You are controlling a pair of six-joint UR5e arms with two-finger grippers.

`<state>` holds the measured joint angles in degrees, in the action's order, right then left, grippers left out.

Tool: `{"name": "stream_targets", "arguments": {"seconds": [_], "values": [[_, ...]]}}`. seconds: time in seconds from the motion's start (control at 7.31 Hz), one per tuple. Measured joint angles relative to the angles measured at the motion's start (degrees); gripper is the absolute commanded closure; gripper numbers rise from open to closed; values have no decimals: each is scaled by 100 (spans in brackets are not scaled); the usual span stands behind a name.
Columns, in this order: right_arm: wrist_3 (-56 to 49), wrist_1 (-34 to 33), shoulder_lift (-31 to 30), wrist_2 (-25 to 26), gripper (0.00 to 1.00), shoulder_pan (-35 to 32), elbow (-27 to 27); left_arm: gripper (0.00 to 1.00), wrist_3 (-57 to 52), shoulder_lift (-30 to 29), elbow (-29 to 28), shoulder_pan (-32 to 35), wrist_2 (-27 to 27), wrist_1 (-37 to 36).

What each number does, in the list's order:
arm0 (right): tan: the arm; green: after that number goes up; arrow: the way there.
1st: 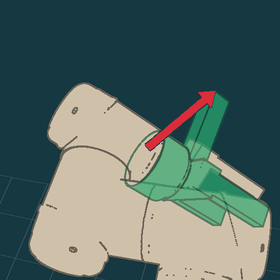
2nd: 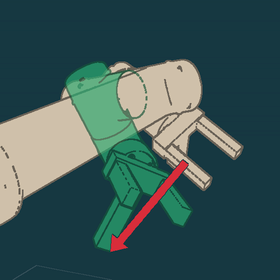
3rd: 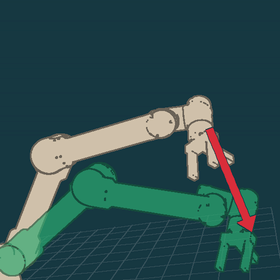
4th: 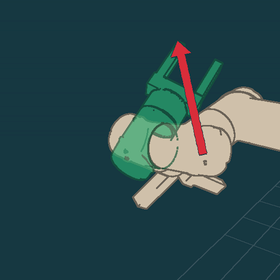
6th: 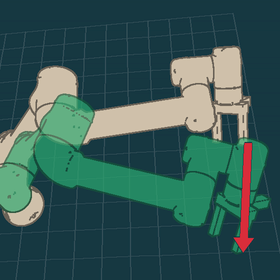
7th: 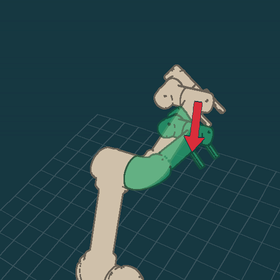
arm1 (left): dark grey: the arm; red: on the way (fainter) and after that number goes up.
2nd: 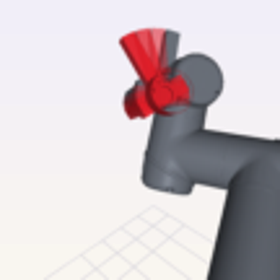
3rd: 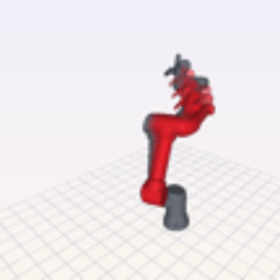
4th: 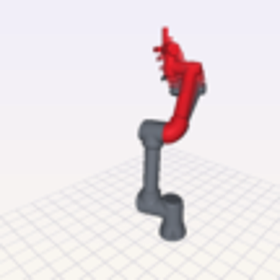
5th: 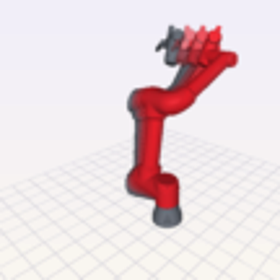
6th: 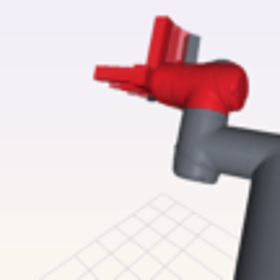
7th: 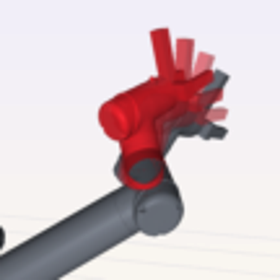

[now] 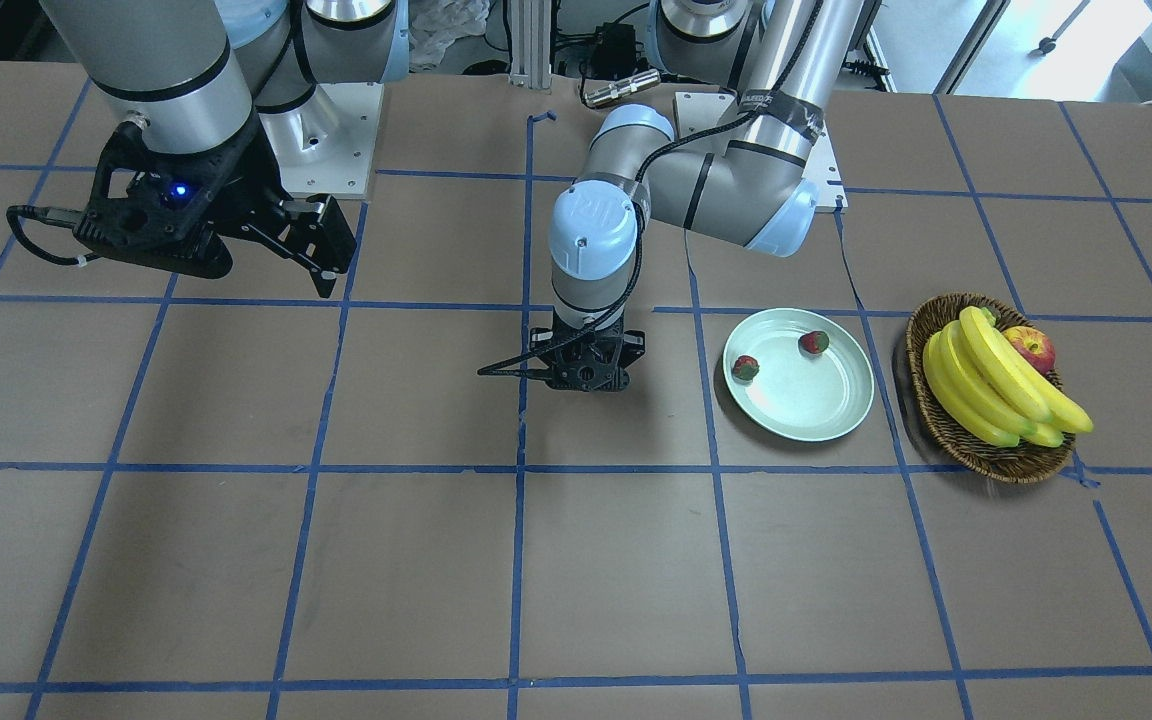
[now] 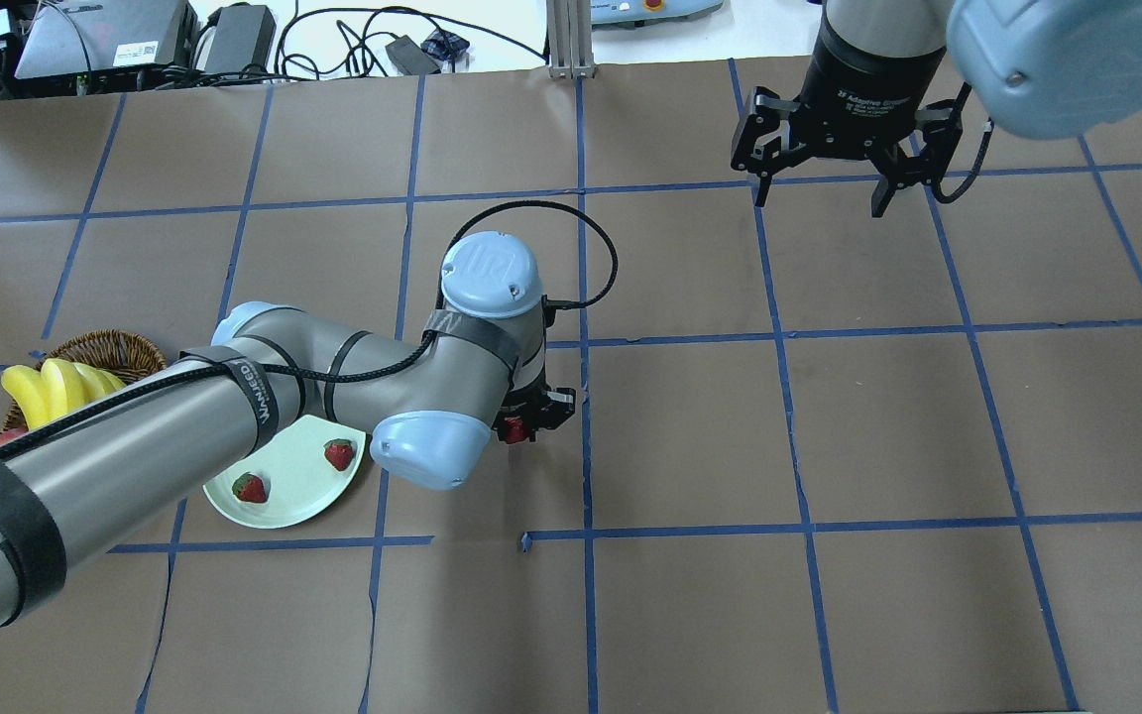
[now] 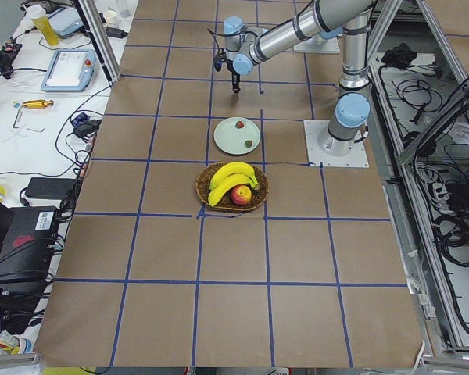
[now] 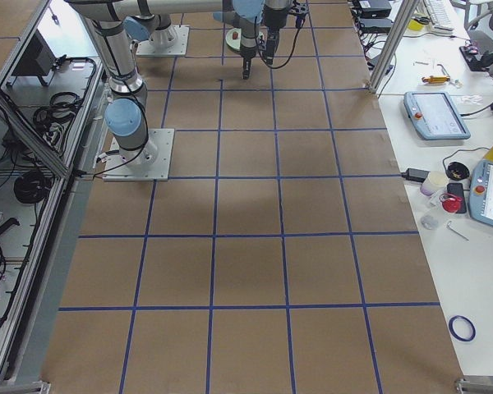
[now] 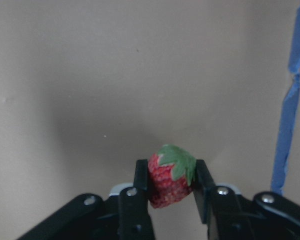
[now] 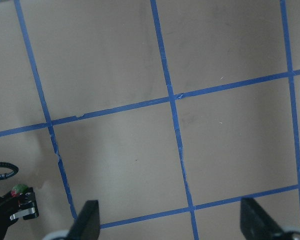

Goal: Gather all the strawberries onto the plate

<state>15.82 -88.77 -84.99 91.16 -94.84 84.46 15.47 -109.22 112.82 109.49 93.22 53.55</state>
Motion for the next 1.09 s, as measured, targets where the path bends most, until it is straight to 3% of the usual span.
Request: {"name": "stream_targets", "arguments": {"seconds": [0.41, 0.55, 0.68, 0.82, 1.09], "values": [[0, 0, 2, 5, 0, 1, 0, 100, -1597, 394, -11, -1199, 1104, 1125], [0, 0, 5, 6, 0, 0, 2, 86, -1980, 489, 129, -1609, 1285, 1222], [0, 0, 7, 7, 0, -4, 6, 9, -2283, 530, 288, -1905, 1411, 1237], [0, 0, 8, 5, 0, -7, 7, 0, -2462, 534, 378, -2064, 1465, 1238], [0, 0, 7, -1, 0, -8, 11, 0, -2553, 565, 242, -2083, 1231, 1227]]}}
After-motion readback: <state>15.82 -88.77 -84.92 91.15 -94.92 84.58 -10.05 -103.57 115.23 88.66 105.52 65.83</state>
